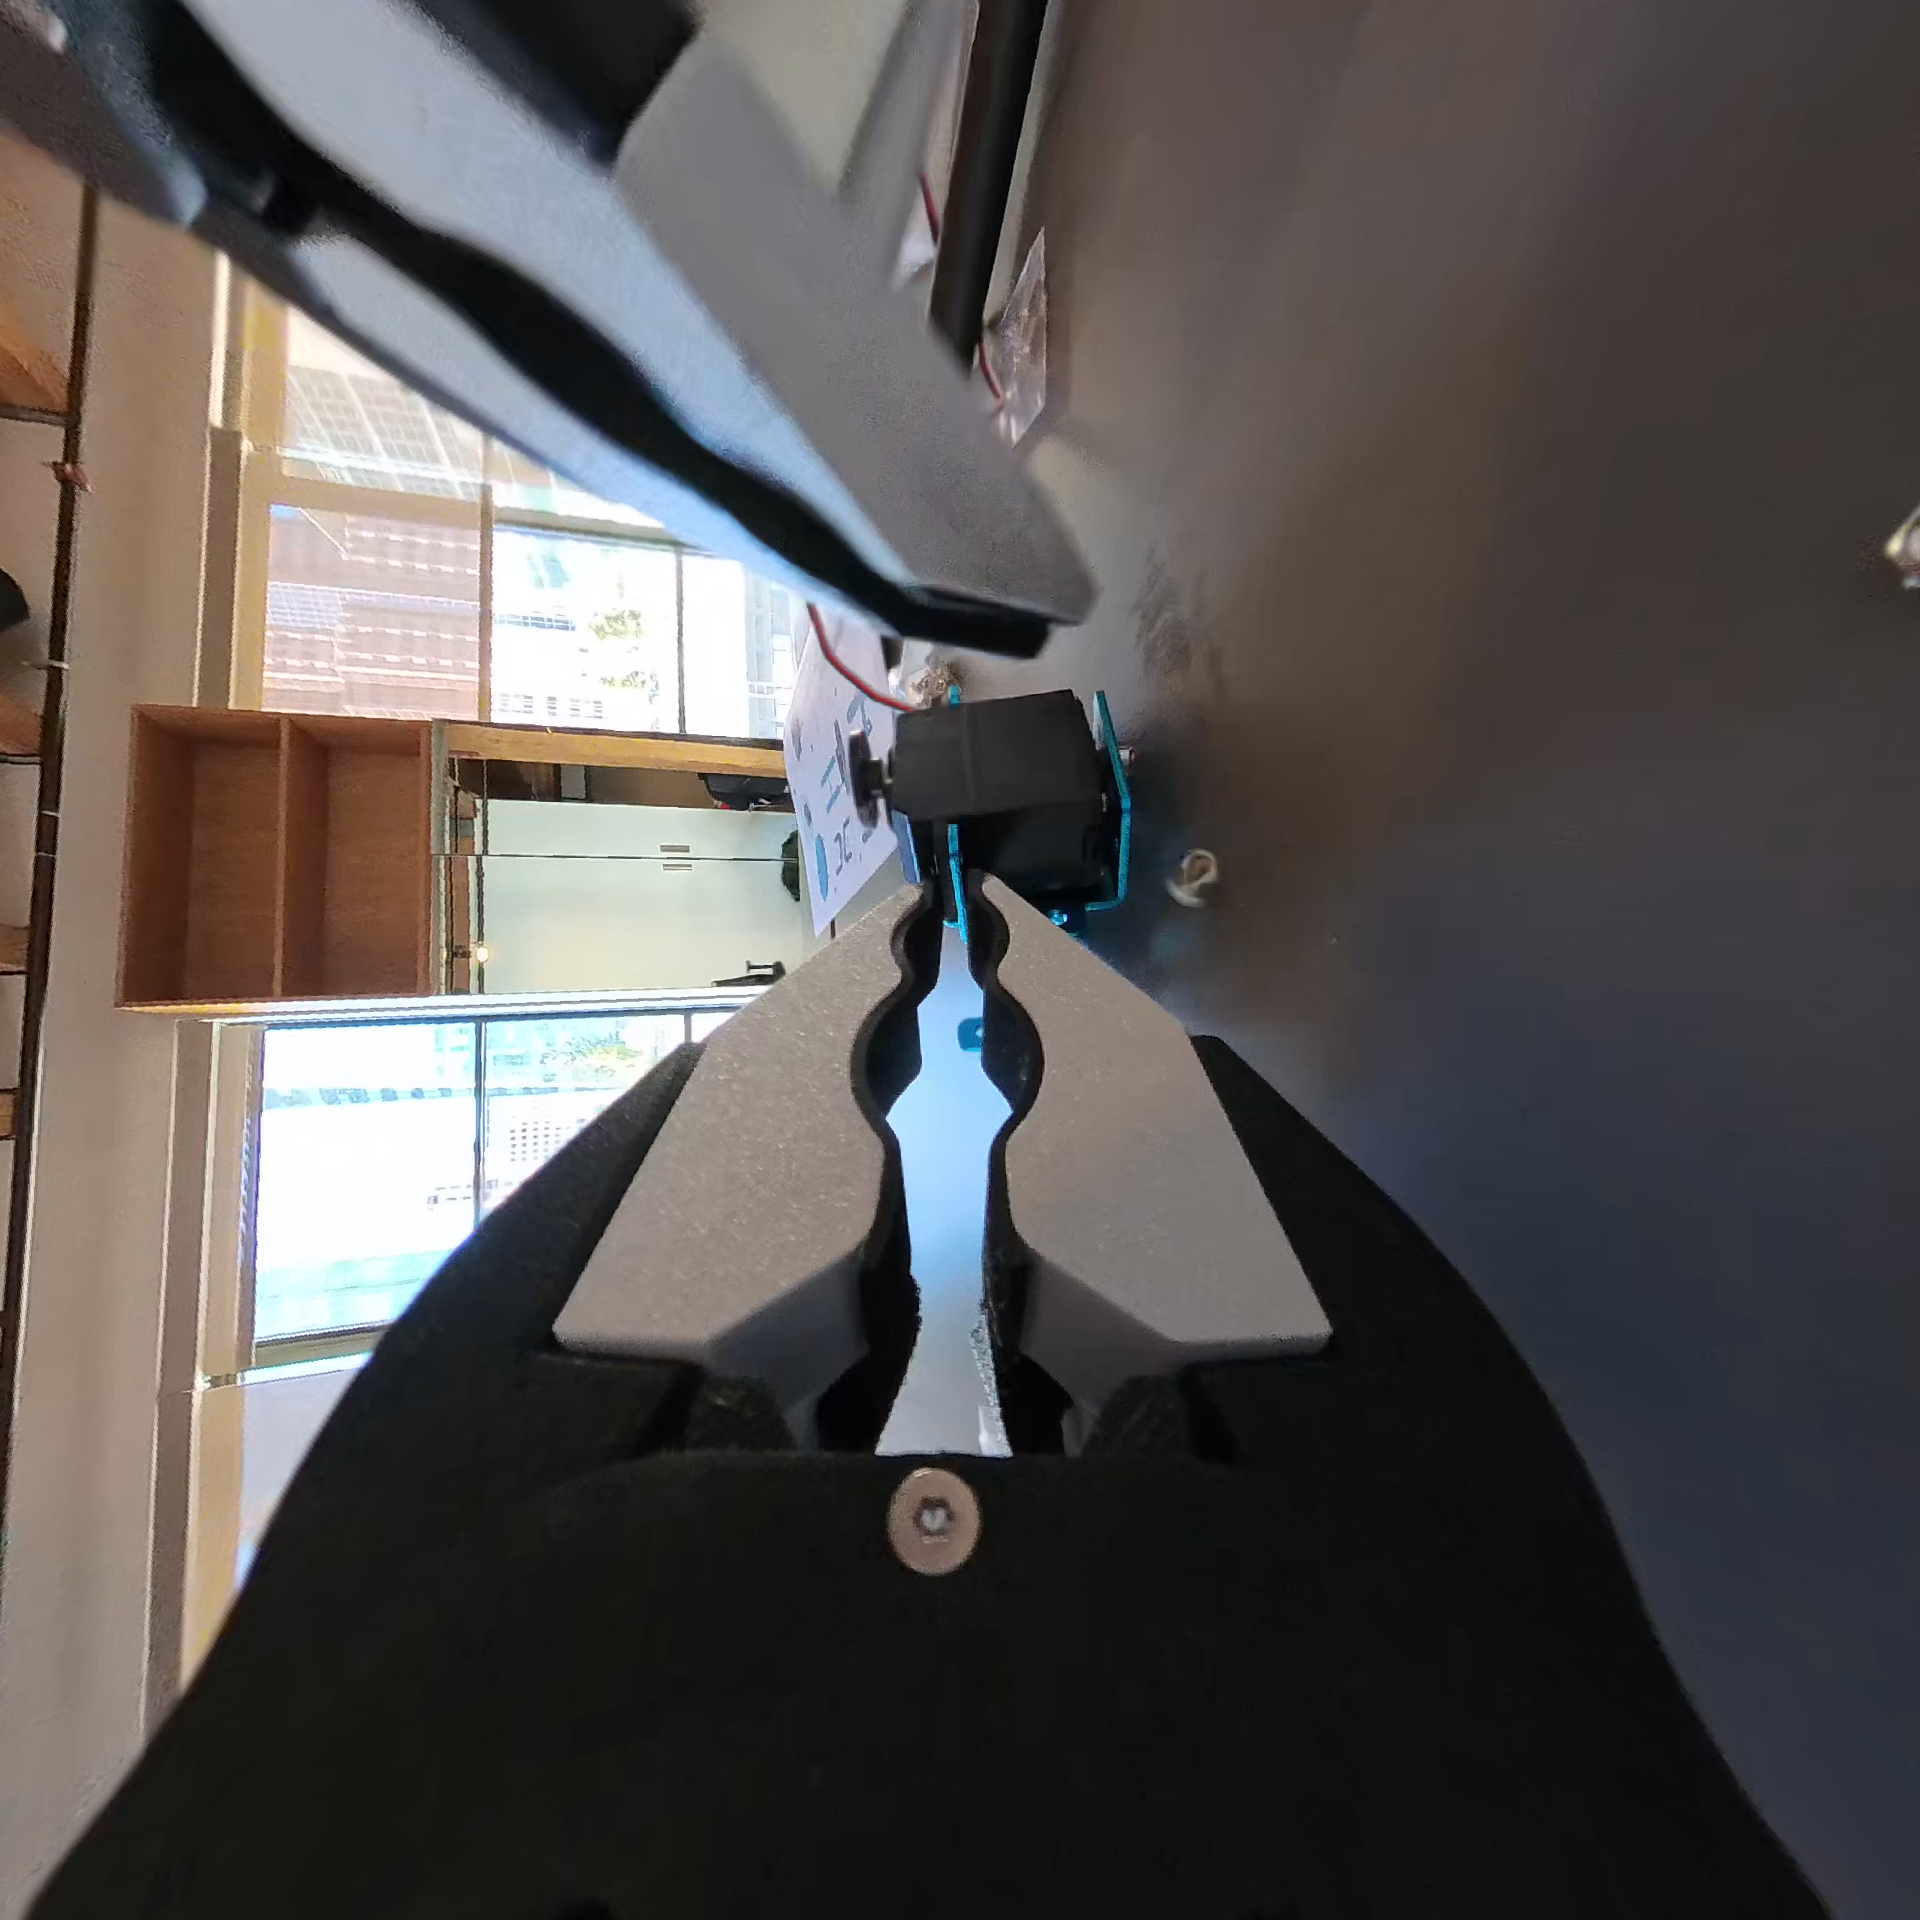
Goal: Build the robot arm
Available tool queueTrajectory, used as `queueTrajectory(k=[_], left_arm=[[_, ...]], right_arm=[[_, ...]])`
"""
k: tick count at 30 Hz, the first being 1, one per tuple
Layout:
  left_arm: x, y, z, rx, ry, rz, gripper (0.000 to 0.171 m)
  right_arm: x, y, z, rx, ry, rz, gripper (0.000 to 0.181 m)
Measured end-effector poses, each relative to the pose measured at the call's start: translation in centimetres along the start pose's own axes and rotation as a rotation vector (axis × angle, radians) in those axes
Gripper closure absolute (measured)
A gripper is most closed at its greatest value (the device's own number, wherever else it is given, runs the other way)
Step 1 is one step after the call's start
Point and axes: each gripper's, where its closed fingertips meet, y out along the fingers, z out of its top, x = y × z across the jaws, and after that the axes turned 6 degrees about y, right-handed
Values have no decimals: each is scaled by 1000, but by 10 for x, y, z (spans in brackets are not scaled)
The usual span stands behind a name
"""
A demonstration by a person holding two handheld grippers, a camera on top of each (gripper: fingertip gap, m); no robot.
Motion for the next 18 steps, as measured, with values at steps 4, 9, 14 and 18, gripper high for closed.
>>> queueTrajectory(k=[4, 9, 14, 18], left_arm=[[1, 2, -10, -9, -23, 4, 168], [0, 5, -27, -44, -65, -4, 168], [-2, 6, -43, -79, -92, -5, 168], [-1, 6, -44, -77, -93, -10, 168]], right_arm=[[-9, 14, 10, 155, 78, 10, 171], [26, 20, 7, 203, 148, -148, 171], [34, 25, -5, 141, 226, -34, 163], [31, 24, 0, 110, 22, -20, 162]])
